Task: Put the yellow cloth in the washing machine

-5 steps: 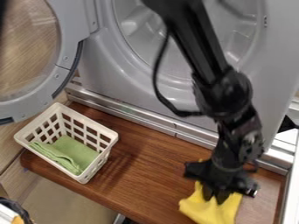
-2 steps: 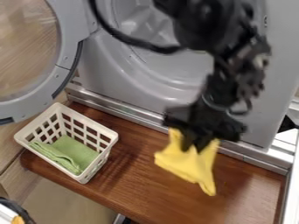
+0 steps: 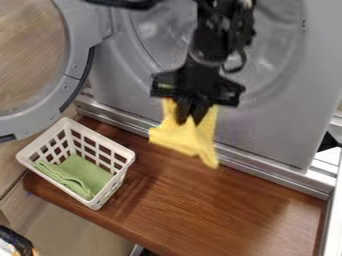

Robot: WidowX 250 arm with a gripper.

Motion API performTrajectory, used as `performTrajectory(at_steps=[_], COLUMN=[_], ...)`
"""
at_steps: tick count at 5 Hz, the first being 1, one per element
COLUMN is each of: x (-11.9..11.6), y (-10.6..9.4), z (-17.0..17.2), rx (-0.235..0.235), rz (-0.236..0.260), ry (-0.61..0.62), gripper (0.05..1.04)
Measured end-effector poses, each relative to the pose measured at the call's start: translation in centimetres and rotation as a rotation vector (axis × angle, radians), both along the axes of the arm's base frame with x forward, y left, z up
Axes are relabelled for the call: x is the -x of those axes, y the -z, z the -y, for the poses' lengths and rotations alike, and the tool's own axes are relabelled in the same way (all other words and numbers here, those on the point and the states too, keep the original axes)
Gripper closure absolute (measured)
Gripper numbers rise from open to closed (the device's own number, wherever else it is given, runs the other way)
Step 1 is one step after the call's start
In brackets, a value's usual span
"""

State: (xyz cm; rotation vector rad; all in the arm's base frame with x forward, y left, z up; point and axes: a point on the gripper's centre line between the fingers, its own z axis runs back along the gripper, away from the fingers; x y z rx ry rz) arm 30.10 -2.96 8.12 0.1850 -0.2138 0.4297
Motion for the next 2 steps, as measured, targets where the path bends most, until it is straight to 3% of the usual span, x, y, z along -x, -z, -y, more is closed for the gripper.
performTrajectory(at_steps=[2], x=[-5.2], y=[-0.2], z=[-2.1], rx=[0.000], rz=[0.143], ry=[0.095], gripper=[0.992])
